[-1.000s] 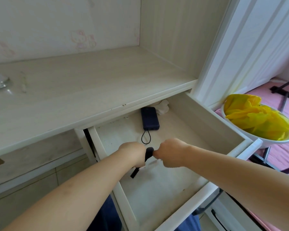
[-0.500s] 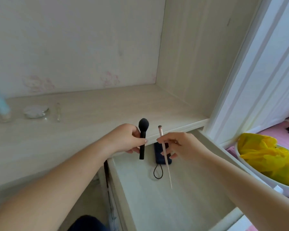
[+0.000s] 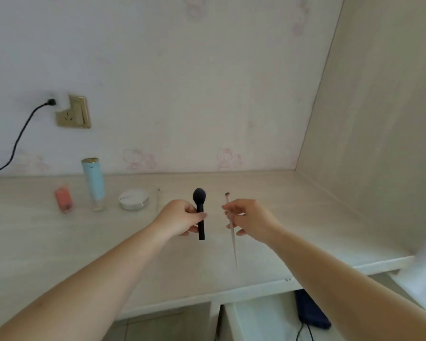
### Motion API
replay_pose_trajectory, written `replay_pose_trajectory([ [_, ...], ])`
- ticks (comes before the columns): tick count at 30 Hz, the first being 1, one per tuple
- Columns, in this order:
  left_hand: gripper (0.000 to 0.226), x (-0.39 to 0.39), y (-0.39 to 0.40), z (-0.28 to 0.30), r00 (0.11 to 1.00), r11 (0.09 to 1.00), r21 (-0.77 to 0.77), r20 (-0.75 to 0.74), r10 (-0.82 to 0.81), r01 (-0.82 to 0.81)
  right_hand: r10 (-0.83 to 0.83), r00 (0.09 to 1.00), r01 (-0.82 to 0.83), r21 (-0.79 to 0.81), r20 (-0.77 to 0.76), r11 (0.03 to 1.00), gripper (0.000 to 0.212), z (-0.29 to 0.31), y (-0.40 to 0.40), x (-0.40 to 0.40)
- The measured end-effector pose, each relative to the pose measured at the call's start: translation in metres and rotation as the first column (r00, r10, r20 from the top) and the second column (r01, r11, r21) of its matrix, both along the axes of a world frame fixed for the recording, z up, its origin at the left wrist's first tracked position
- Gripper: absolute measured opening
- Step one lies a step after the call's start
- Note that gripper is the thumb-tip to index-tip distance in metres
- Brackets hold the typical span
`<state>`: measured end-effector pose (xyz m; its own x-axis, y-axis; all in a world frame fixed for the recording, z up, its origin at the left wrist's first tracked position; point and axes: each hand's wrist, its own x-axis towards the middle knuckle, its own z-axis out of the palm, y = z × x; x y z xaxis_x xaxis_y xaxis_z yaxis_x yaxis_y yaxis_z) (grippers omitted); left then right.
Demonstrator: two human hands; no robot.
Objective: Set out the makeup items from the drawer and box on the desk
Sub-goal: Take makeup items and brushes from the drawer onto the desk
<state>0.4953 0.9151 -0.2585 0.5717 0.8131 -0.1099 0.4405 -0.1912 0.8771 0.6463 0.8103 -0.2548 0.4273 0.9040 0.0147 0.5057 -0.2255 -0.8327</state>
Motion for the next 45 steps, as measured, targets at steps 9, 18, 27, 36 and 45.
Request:
replay_pose_trajectory([
  [9, 0.015, 0.024, 0.064, -0.006, 0.986, 0.998, 0.036, -0.155, 0.065, -0.060, -0.036, 0.996, 0.043, -0.086, 0.087, 0.995, 0.038, -0.014, 0.086, 0.003],
  [18, 0.021, 0.040, 0.107, -0.013, 0.946, 0.995, 0.087, -0.314, 0.076, -0.051, -0.046, 0.983, 0.060, -0.071, 0.180, 0.996, 0.022, -0.027, 0.136, 0.017],
  [27, 0.016, 0.049, 0.118, -0.012, 0.888, 0.971, 0.240, -0.443, 0.125, -0.017, -0.074, 0.935, 0.131, -0.144, 0.347, 0.981, 0.027, -0.035, 0.150, 0.017],
  [36, 0.027, 0.062, 0.133, -0.025, 0.830, 0.961, 0.276, -0.541, 0.136, 0.023, -0.103, 0.897, 0.170, -0.120, 0.429, 0.978, 0.027, -0.051, 0.171, 0.024],
  [45, 0.041, 0.059, 0.130, -0.022, 0.851, 0.966, 0.258, -0.510, 0.122, 0.016, -0.132, 0.909, 0.183, -0.095, 0.395, 0.979, 0.021, -0.046, 0.167, 0.026],
])
